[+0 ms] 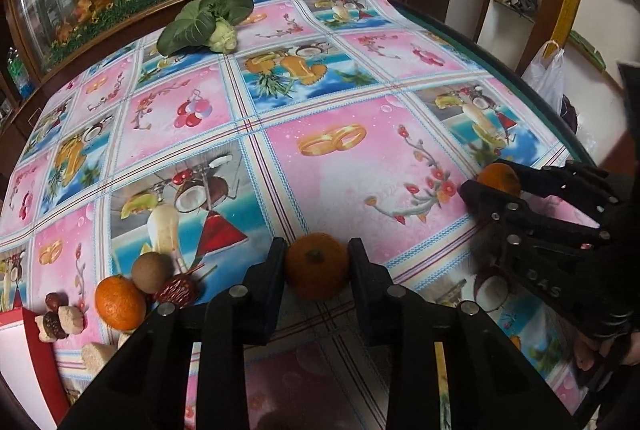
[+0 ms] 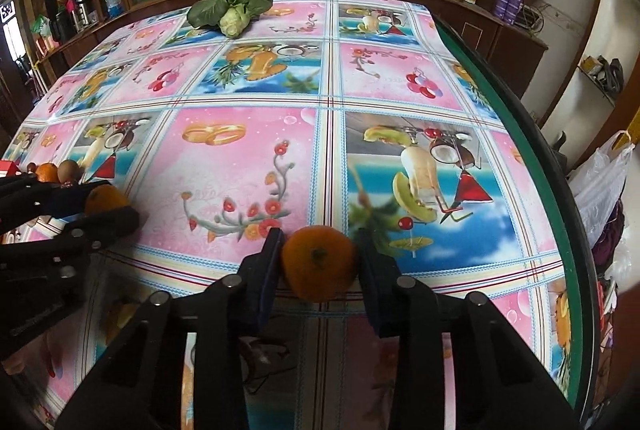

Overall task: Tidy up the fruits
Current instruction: 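Grasp an orange with the right gripper while the left gripper grasps another orange, then carry both oranges over the red-rimmed tray and open both grippers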

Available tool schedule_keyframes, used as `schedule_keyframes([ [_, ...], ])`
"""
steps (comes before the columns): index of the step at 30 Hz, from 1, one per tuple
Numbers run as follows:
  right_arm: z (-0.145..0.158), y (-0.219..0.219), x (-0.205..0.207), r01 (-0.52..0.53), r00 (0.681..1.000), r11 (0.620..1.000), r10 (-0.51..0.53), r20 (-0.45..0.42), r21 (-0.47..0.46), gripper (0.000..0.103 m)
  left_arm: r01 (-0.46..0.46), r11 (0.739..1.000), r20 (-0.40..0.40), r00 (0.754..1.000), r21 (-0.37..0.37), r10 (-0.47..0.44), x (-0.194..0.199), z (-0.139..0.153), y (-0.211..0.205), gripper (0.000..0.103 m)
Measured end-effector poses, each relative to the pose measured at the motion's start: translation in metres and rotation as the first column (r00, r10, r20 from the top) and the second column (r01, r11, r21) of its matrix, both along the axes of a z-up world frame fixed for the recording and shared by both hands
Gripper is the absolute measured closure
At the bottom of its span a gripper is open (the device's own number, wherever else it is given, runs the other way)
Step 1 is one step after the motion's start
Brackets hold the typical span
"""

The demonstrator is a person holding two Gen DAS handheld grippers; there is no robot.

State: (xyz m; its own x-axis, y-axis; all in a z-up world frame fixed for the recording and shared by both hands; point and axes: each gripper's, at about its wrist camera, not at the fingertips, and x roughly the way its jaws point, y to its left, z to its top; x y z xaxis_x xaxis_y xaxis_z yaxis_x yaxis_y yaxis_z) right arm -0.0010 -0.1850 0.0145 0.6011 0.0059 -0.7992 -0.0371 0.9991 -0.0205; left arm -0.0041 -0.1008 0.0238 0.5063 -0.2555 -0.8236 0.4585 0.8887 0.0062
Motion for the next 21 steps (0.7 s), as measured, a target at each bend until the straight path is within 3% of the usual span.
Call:
schedule_keyframes([
  [8,0.009,0.013,-0.008,0.021,0.999,1.000,-0.020,0.038,-0.015,0.066,-0.067,0.997,0.042,0.997,-0.039,0.069,-0.021,0.025,0.033,0.073],
  [13,0.020,0.044,-0.020,-0.051,0.997,0.996,0.047,0.057,0.079,0.066,-0.166,0.983,0.105,0.979,-0.073,0.174,-0.051,0.052,0.088,0.073],
  [17,0.031,0.107,-0.030,-0.207,0.977,0.973,0.201,0.073,0.100,0.066,-0.299,0.951,0.139,0.942,-0.074,0.307,-0.080,0.065,0.154,0.073],
  [21,0.040,0.175,-0.044,-0.358,0.933,0.923,0.350,0.082,0.139,0.065,-0.472,0.880,0.152,0.867,-0.055,0.474,-0.108,0.065,0.229,0.073],
])
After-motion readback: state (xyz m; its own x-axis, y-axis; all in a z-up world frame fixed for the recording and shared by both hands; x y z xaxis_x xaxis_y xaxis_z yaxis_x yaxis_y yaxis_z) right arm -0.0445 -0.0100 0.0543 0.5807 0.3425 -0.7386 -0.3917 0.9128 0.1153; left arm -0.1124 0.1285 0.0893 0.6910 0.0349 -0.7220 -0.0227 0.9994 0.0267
